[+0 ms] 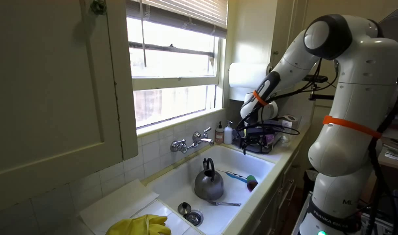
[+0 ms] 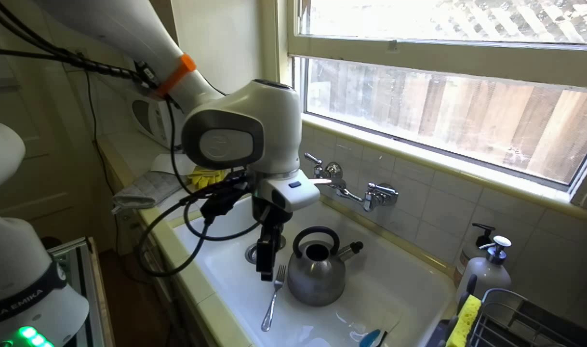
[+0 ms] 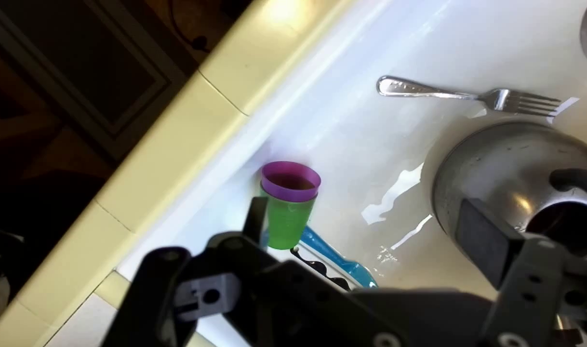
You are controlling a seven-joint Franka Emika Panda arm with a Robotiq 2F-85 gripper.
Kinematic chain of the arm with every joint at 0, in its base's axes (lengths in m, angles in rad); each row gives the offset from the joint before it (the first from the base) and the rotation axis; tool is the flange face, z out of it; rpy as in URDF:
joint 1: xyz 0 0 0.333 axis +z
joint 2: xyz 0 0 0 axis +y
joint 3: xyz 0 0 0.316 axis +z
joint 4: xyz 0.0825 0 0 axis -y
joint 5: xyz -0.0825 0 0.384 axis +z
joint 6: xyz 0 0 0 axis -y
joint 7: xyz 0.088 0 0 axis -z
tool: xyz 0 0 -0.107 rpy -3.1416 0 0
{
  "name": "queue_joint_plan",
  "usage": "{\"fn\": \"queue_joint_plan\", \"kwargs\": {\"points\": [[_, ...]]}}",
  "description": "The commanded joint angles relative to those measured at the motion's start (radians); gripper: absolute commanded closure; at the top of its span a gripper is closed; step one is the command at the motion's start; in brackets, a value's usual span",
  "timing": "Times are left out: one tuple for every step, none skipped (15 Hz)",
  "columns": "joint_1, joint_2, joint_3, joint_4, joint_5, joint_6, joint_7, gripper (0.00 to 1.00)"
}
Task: Pick up the white thing to stir inside the kettle
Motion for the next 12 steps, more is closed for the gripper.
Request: {"fn": "queue_joint_plan", "kwargs": {"points": [[0.047,0.201,-0.029,0.153,0.083,0.021,0.035,0.0],[0.056,0.238,-0.035,0.183,0.093,0.021,0.036,0.0],[0.064,0.269,-0.044,0.21,0.086,0.026,0.027,0.0],[0.072,0.3,-0.054,0.237,0.073,0.03,0.008,0.0],[0.079,0.328,-0.066,0.261,0.055,0.034,-0.002,0.0],[0.083,0.356,-0.078,0.284,0.031,0.035,-0.034,0.0],[0.085,0.378,-0.088,0.3,0.012,0.039,-0.076,0.0],[0.085,0.4,-0.098,0.316,-0.005,0.04,-0.111,0.0],[0.081,0.419,-0.108,0.331,-0.02,0.03,-0.149,0.0],[0.08,0.44,-0.124,0.342,-0.048,0.037,-0.177,0.0],[0.072,0.456,-0.131,0.348,-0.061,0.043,-0.217,0.0],[0.063,0.478,-0.143,0.358,-0.079,0.049,-0.252,0.0]]}}
